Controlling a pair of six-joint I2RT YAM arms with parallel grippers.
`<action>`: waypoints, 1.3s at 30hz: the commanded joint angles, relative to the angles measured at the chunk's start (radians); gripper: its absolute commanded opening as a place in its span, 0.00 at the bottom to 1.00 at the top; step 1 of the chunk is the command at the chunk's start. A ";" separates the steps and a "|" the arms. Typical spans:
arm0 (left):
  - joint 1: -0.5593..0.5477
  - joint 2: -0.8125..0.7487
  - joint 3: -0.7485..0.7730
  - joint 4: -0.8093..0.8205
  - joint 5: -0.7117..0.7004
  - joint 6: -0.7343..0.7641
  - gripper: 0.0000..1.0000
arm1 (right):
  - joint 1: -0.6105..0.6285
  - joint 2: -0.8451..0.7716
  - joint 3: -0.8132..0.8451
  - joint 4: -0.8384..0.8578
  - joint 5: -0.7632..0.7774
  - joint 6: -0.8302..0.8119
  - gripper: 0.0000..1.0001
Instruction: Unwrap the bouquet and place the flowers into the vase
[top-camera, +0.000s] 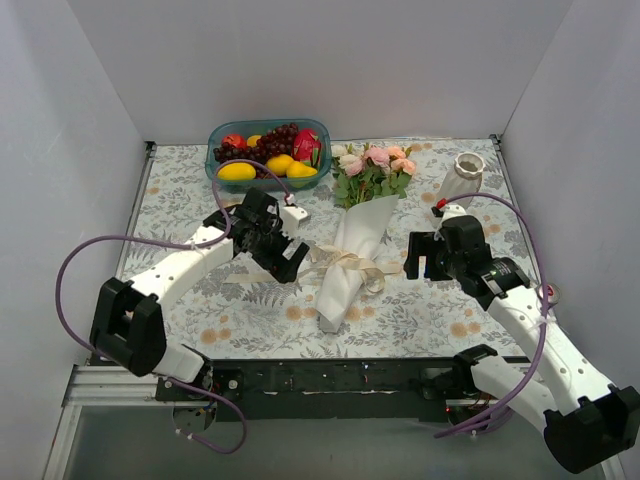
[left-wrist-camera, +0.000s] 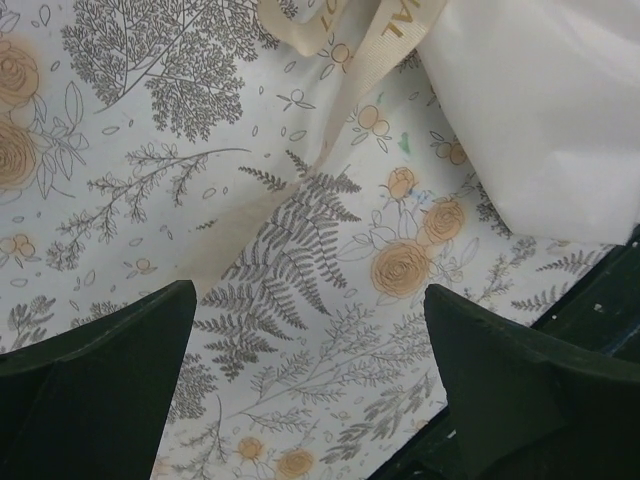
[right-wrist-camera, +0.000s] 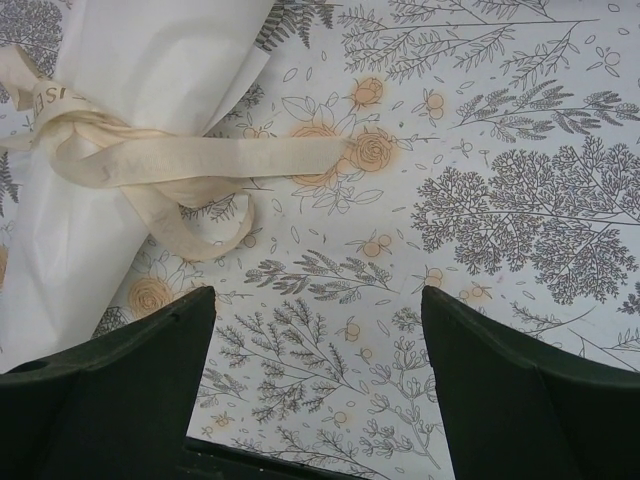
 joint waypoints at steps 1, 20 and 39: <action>-0.033 0.069 0.004 0.121 -0.044 0.096 0.98 | 0.005 0.017 0.045 0.012 -0.005 -0.038 0.88; -0.127 0.305 0.070 0.250 -0.030 0.116 0.82 | 0.005 0.003 0.025 0.019 -0.037 -0.052 0.77; -0.141 0.244 -0.019 0.335 -0.272 0.048 0.00 | 0.068 0.385 0.094 0.036 0.201 -0.125 0.83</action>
